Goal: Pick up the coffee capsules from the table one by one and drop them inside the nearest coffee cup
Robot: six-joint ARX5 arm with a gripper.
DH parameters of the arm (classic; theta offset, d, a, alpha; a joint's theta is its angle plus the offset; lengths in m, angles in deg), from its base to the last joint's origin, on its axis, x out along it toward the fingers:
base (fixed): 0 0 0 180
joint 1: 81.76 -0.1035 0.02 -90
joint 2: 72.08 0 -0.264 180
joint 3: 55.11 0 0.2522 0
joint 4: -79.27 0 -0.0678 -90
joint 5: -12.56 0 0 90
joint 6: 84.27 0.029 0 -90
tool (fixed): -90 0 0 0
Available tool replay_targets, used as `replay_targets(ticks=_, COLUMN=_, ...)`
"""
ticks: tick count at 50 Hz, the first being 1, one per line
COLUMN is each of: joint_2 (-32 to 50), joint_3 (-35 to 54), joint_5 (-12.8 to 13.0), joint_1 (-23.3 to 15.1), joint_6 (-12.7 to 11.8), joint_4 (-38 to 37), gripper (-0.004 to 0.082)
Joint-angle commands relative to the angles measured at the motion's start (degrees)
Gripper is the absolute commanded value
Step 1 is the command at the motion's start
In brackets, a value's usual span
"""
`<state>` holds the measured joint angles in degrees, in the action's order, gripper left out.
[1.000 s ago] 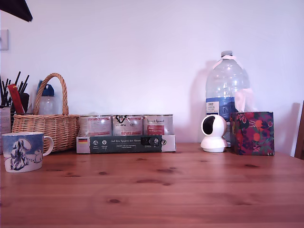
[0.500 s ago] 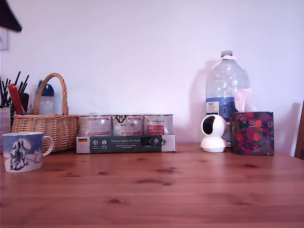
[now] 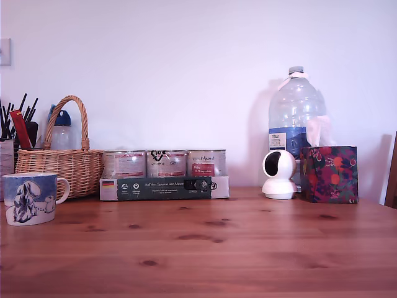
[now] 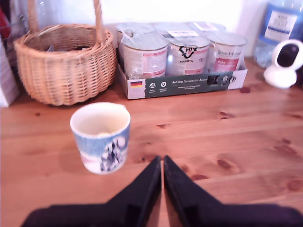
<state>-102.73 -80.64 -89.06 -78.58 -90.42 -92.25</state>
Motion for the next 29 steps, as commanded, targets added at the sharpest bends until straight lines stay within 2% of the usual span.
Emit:
replay_targets(ticks=1, joint_2=3.37, joint_3=1.42, joint_5=0.37, joint_1=-0.28, joint_6=-0.98, joint_4=1.53, gripper=-0.0014)
replay_targets(ticks=11, joint_2=14.91, joint_3=1.42, joint_5=0.83, joint_1=-0.28, joint_6=-1.18, joint_4=11.04, gripper=-0.0014)
replay_targets(ticks=18, joint_2=22.58, joint_3=1.42, joint_5=3.23, joint_1=-0.28, joint_6=-1.40, joint_4=17.14, gripper=-0.0014)
replay_targets(ticks=29, joint_2=30.16, joint_3=1.42, joint_5=3.98, joint_1=-0.28, joint_6=-1.88, joint_4=19.08, gripper=-0.0014)
